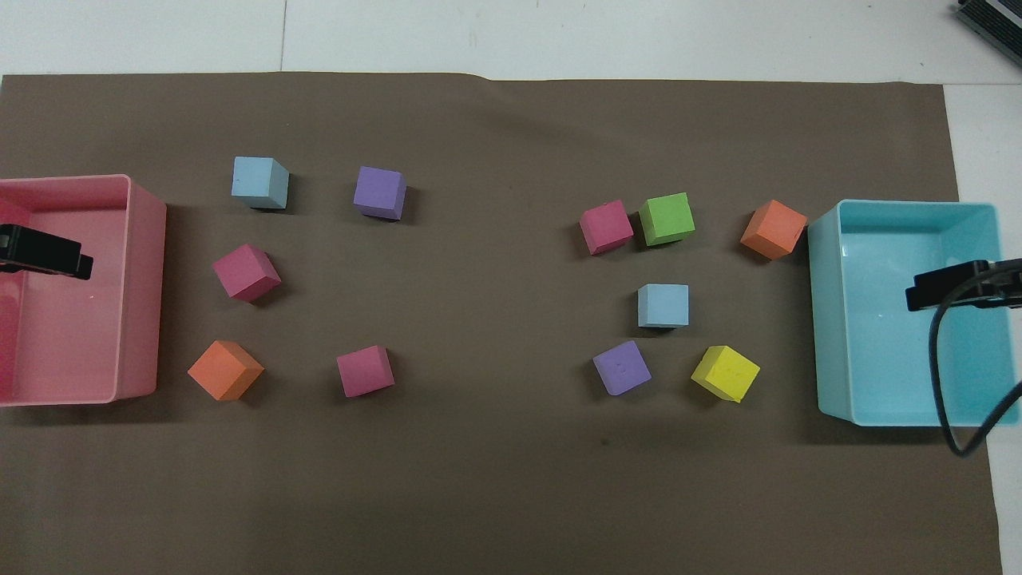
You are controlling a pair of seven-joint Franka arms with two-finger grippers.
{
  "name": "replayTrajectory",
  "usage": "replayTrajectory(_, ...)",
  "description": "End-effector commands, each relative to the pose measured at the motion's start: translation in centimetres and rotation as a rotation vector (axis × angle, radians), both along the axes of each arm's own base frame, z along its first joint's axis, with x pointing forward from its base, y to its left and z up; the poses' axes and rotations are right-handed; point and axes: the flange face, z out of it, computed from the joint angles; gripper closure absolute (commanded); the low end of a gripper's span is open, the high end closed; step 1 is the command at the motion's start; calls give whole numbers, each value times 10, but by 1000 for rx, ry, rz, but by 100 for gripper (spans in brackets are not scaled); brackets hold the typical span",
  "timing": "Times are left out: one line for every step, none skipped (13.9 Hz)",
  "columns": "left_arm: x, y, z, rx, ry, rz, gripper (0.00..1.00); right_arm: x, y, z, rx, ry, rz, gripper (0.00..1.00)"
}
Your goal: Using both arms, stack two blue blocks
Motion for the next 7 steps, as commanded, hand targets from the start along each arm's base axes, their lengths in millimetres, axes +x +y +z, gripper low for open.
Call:
replayTrajectory(-10,2,0,-5,13,1,0,-2,2,3,3,-5,4,0)
replayTrajectory(-9,1,1,-6,10,0,0,-2,2,3,5,-5,4,0)
replayTrajectory(-9,1,1,-6,9,6,0,-3,2,3,5,-5,4,0)
replayTrajectory(-9,1,1,-6,9,6,0,-3,2,3,3,-5,4,0)
replayTrajectory(-9,1,1,-6,9,6,0,-3,2,3,3,-5,2,0)
replayTrajectory(-9,1,1,-6,9,6,0,-3,2,3,3,-5,2,0)
replayTrajectory(-9,1,1,-6,9,6,0,-3,2,3,3,-5,4,0)
